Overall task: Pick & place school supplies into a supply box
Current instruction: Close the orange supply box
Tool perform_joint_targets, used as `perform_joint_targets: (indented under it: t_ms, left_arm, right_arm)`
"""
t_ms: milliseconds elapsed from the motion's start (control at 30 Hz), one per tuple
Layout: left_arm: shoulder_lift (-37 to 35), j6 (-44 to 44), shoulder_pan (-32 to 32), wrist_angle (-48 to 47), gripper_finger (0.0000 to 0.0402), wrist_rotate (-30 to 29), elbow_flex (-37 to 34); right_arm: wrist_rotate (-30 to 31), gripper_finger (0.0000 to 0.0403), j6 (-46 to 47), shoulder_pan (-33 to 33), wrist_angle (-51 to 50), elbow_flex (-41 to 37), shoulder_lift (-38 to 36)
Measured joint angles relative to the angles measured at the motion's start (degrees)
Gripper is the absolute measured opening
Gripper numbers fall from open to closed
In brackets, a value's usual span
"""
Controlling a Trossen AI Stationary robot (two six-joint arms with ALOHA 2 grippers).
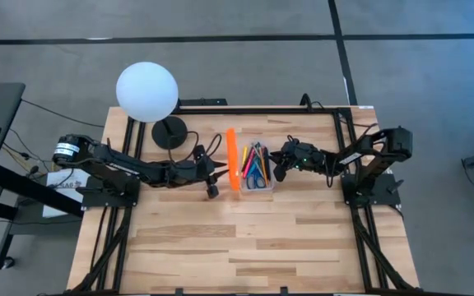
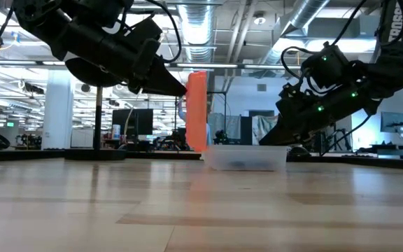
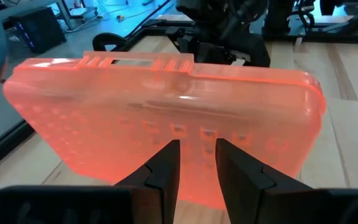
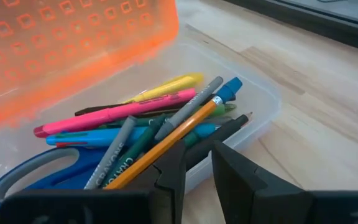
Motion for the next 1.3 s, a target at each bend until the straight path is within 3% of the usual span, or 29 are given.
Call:
perform_joint_targets:
  t_ms: [367, 533, 900, 1300]
  left_arm:
    - [1.01, 0.33, 0.96, 5.62, 0.0098, 0.25, -0.02]
    - [9.09, 0.32, 2.86, 14.00, 0.0098, 4.39, 0.79]
    - [25.41, 3.25, 5.70, 14.05, 0.0098, 7.83, 13.67]
    - [25.24, 3.33, 7.15, 8.65, 0.0098, 7.66, 17.35]
  right_arm:
    - [0.03, 0.0069, -0.02, -0.02, 0.09, 0.02, -0.02]
    - [0.04, 0.0069, -0.04, 0.06, 0.24, 0.36, -0.08]
    - [0.11, 0.0069, -1.56, 0.70, -0.86, 0.36, -0.09]
    - [-1.13, 0.0069, -1.44, 1.88, -1.11, 0.36, -0.15]
